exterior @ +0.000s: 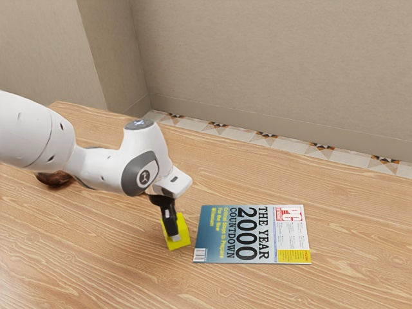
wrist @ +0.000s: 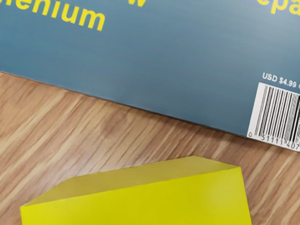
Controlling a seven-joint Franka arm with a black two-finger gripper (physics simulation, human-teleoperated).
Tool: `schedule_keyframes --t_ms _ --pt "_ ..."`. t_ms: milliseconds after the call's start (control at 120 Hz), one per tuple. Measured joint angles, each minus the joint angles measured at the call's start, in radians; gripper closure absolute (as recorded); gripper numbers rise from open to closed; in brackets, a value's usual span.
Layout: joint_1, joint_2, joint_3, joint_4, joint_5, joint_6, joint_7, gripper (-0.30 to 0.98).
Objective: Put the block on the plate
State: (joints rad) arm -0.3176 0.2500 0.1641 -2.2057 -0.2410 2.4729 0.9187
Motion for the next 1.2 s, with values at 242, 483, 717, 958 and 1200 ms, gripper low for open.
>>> schedule_keyframes --t_ms 242,483,717,958,1200 --pt "-0.013 0.039 0.000 0.017 -0.014 0.011 0.023 0.04" --pt "-0.015 0.036 0.000 0.016 -0.014 0.016 0.036 0.21" --pt "-0.015 0.026 0.000 0.017 -0.012 0.018 0.041 0.22" --pt "0.019 -0.009 0.021 0.096 0.021 -0.003 0.046 0.27" --pt "0.210 0.140 0.028 0.373 0.071 -0.082 0.048 0.26"
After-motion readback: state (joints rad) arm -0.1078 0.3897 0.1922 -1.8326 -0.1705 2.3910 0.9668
